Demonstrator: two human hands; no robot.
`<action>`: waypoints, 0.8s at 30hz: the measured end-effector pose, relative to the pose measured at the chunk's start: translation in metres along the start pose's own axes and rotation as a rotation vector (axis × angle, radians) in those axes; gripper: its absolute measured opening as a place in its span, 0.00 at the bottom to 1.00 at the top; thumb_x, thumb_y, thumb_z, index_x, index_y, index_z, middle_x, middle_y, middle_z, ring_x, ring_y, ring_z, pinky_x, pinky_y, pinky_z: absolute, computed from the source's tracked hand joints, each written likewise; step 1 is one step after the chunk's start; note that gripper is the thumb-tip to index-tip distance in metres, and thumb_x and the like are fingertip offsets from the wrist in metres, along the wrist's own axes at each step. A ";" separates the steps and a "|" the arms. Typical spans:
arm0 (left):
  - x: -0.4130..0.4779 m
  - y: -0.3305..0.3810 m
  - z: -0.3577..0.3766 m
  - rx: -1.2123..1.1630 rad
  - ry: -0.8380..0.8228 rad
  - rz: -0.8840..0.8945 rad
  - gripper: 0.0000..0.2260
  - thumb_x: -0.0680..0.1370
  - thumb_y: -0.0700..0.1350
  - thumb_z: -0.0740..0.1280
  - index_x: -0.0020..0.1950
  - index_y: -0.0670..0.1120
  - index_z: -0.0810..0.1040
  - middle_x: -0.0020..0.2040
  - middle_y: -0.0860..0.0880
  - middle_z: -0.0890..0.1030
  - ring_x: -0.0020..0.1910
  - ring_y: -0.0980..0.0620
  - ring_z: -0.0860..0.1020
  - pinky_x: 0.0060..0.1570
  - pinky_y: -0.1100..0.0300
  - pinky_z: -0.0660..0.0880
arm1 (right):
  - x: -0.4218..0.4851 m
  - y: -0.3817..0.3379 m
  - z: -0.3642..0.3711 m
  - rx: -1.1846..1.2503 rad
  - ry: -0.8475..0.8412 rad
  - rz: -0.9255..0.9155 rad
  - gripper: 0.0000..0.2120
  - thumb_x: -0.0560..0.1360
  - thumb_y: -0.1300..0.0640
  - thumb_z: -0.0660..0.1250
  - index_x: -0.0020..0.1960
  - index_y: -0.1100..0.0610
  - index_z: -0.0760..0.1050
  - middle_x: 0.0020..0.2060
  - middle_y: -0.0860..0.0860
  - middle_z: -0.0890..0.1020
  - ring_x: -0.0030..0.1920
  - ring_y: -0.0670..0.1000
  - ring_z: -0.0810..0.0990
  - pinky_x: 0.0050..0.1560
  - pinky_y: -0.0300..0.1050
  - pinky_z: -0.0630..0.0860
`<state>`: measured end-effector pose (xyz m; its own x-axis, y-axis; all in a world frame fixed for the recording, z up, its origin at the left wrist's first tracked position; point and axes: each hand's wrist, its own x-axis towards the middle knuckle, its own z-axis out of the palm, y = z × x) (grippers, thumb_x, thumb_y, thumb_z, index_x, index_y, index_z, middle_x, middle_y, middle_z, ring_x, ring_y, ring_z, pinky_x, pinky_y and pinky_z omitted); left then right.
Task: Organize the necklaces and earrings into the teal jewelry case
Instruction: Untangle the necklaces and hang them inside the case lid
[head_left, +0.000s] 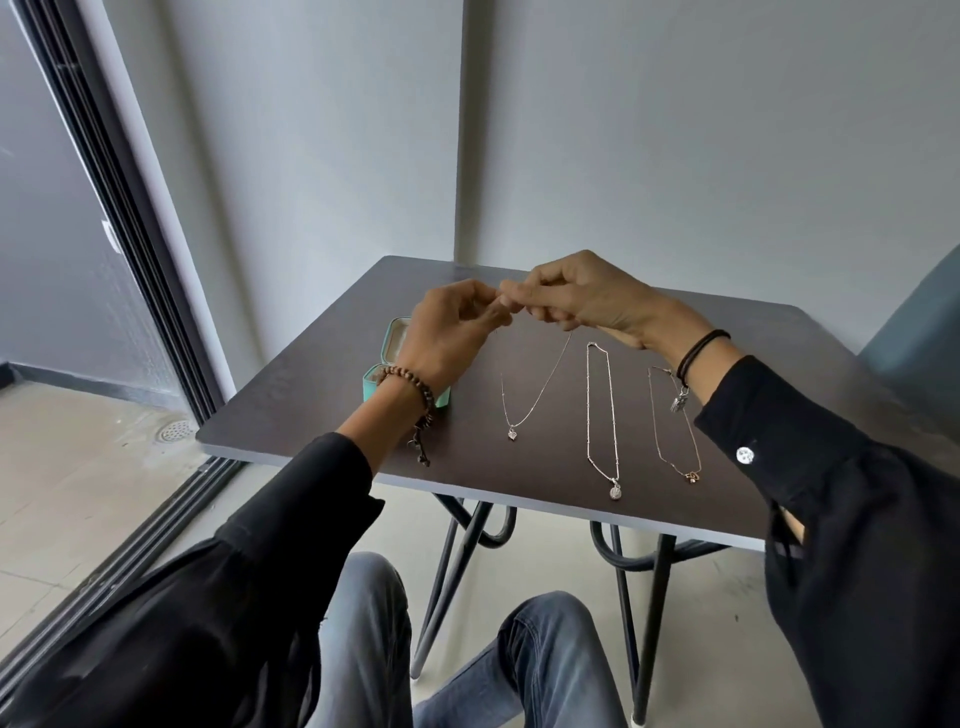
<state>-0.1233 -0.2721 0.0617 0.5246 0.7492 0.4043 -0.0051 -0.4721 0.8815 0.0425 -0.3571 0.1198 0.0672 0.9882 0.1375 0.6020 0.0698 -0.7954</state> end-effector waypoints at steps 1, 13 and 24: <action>0.000 0.000 0.000 0.001 -0.005 0.006 0.08 0.75 0.54 0.72 0.43 0.50 0.83 0.41 0.49 0.86 0.49 0.45 0.84 0.59 0.42 0.77 | -0.001 -0.001 -0.001 -0.009 -0.002 0.002 0.21 0.75 0.40 0.71 0.50 0.58 0.86 0.36 0.52 0.74 0.37 0.49 0.67 0.36 0.40 0.64; -0.027 0.002 0.013 -0.124 -0.095 -0.012 0.11 0.79 0.47 0.70 0.51 0.39 0.82 0.44 0.48 0.85 0.44 0.59 0.82 0.55 0.62 0.77 | -0.009 -0.015 -0.010 0.209 0.029 0.057 0.12 0.77 0.51 0.72 0.41 0.58 0.78 0.32 0.50 0.75 0.31 0.47 0.72 0.32 0.38 0.69; -0.044 -0.040 0.025 -0.098 -0.188 -0.214 0.10 0.80 0.46 0.69 0.52 0.39 0.82 0.46 0.46 0.84 0.44 0.57 0.80 0.46 0.72 0.75 | -0.007 -0.028 -0.025 0.553 0.150 0.078 0.07 0.77 0.56 0.73 0.47 0.59 0.79 0.36 0.52 0.80 0.35 0.48 0.78 0.37 0.37 0.77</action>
<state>-0.1245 -0.2979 0.0028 0.6709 0.7235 0.1628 0.0451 -0.2589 0.9648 0.0446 -0.3696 0.1558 0.2308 0.9660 0.1164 0.0884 0.0983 -0.9912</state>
